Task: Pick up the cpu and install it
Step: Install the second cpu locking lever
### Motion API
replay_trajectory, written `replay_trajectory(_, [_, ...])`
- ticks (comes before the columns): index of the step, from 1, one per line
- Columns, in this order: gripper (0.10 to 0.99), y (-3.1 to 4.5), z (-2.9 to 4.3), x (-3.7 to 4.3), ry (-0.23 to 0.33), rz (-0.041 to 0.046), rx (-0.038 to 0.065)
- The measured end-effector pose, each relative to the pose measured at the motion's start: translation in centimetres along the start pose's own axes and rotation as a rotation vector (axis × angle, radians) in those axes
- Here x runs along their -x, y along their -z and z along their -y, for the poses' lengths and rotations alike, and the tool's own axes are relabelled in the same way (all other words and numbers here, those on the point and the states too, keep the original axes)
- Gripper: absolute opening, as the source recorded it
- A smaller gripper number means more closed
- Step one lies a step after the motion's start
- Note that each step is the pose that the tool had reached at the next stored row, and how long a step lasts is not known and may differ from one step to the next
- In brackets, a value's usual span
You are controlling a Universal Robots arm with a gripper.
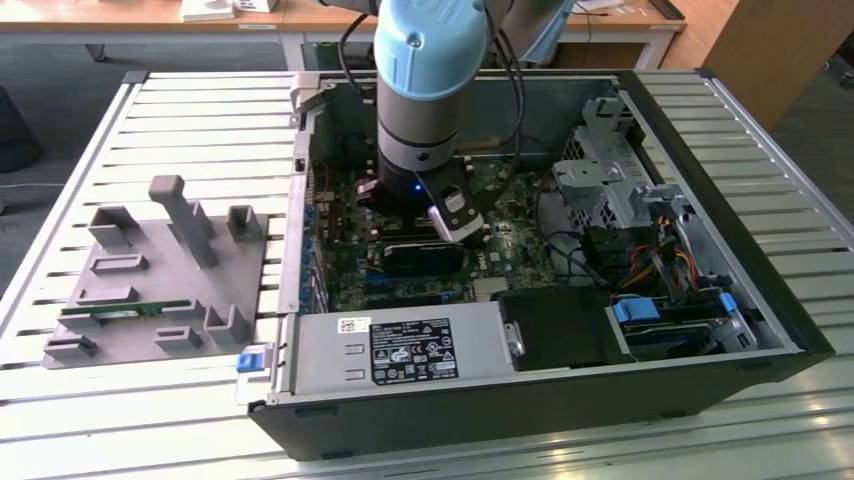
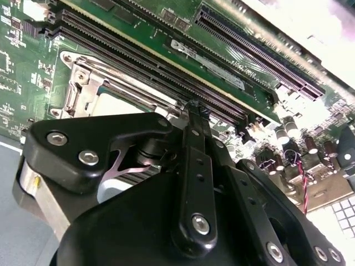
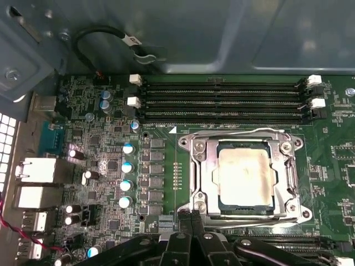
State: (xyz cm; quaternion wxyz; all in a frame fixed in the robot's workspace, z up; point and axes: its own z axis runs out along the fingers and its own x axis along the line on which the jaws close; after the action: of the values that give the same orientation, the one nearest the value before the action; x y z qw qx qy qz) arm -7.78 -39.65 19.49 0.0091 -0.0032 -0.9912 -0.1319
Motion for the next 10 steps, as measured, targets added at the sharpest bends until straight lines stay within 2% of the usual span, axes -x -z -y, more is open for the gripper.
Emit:
replay_trajectory(4, [0.106,-0.07,-0.17,-0.07,0.000,-0.0001,0.001])
replay_trajectory(10, [0.106,-0.23,-0.34,-0.17,0.000,-0.0001,0.008])
